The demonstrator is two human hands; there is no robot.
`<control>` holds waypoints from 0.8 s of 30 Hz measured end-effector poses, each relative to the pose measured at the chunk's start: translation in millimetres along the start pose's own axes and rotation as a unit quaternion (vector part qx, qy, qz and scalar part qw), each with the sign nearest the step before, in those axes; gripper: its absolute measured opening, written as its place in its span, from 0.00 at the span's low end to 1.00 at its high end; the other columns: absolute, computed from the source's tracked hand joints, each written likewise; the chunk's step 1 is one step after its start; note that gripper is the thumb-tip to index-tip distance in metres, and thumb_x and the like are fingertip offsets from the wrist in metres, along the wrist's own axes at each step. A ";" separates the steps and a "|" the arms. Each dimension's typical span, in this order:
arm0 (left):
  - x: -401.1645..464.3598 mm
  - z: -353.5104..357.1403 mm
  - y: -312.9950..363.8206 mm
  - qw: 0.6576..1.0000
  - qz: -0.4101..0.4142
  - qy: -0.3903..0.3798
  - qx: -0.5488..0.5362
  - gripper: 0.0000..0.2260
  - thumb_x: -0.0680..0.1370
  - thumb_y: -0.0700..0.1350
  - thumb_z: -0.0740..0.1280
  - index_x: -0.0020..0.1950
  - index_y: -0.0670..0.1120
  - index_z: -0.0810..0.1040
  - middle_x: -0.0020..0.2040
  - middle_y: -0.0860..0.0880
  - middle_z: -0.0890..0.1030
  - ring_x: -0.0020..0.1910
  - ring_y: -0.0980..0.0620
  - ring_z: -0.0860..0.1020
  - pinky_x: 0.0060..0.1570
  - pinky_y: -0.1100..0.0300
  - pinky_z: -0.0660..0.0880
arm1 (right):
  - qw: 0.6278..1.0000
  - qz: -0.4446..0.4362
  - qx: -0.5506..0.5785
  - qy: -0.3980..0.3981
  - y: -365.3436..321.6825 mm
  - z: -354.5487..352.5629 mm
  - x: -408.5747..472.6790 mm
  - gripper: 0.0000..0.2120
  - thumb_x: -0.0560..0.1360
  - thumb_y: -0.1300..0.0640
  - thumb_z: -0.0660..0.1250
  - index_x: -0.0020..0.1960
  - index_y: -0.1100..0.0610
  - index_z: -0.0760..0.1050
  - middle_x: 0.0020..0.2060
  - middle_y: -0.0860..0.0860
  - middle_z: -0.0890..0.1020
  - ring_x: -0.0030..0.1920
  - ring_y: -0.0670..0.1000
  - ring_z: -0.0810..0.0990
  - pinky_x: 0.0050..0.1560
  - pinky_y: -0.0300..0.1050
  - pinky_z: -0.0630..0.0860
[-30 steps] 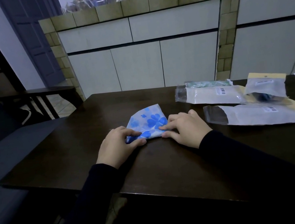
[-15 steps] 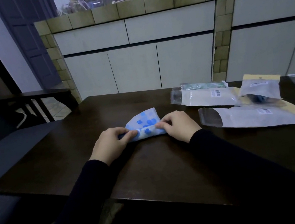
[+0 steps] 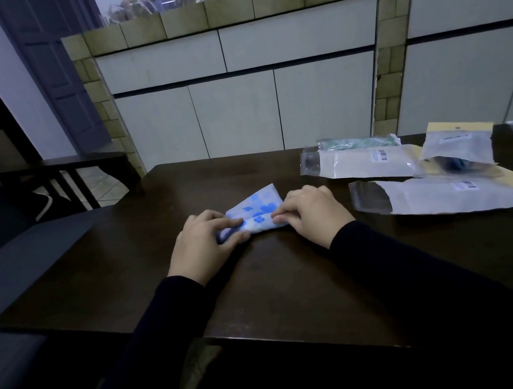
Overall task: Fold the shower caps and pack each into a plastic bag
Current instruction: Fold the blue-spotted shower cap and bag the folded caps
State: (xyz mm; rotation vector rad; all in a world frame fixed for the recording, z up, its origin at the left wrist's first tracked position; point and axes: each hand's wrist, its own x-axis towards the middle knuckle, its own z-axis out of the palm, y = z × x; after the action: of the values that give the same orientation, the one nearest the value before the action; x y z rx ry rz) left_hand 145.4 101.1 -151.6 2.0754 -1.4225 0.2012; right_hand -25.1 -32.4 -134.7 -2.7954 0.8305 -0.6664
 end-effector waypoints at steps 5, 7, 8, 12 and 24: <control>4.2 -1.0 -0.8 0.999 -0.029 -0.027 -0.010 0.14 0.72 0.60 0.70 0.56 0.58 0.82 0.53 0.57 0.78 0.55 0.55 0.71 0.56 0.54 0.71 | 0.998 0.038 0.039 -0.040 6.9 -3.2 -0.3 0.16 0.74 0.41 0.68 0.60 0.43 0.79 0.57 0.43 0.80 0.58 0.50 0.70 0.59 0.46 0.64; 5.0 -0.9 -0.3 0.999 -0.031 -0.035 0.013 0.14 0.73 0.61 0.68 0.56 0.59 0.82 0.54 0.58 0.78 0.56 0.55 0.71 0.57 0.52 0.71 | 0.997 0.046 0.028 -0.046 7.8 -3.2 -0.2 0.17 0.74 0.40 0.67 0.61 0.43 0.79 0.57 0.42 0.80 0.58 0.49 0.70 0.60 0.46 0.64; 5.1 -0.7 -0.7 0.999 -0.028 -0.038 0.019 0.14 0.73 0.61 0.68 0.56 0.59 0.82 0.54 0.58 0.78 0.56 0.55 0.72 0.56 0.51 0.72 | 0.998 0.048 0.022 -0.046 7.9 -3.1 0.0 0.17 0.74 0.40 0.66 0.61 0.42 0.78 0.57 0.42 0.80 0.58 0.49 0.70 0.60 0.46 0.64; 4.3 -1.7 -0.6 0.998 -0.027 -0.046 0.013 0.14 0.74 0.61 0.68 0.56 0.59 0.82 0.53 0.58 0.77 0.54 0.55 0.71 0.55 0.54 0.72 | 0.999 0.032 -0.025 -0.031 4.8 -4.4 -1.9 0.16 0.76 0.39 0.64 0.61 0.41 0.78 0.57 0.42 0.80 0.55 0.48 0.71 0.56 0.46 0.64; 1.2 -5.4 15.1 0.997 -0.017 -0.028 0.068 0.15 0.76 0.63 0.61 0.51 0.58 0.83 0.49 0.57 0.78 0.50 0.54 0.72 0.48 0.56 0.67 | 0.998 0.064 0.025 0.005 5.9 -6.4 -0.5 0.12 0.79 0.45 0.61 0.50 0.47 0.82 0.46 0.46 0.83 0.47 0.50 0.74 0.58 0.46 0.63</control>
State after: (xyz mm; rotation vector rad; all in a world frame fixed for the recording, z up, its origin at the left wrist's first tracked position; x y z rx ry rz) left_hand 133.7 99.6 -140.8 2.2307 -1.4415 0.2336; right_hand -31.2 -37.2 -130.7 -2.6701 0.9699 -0.6699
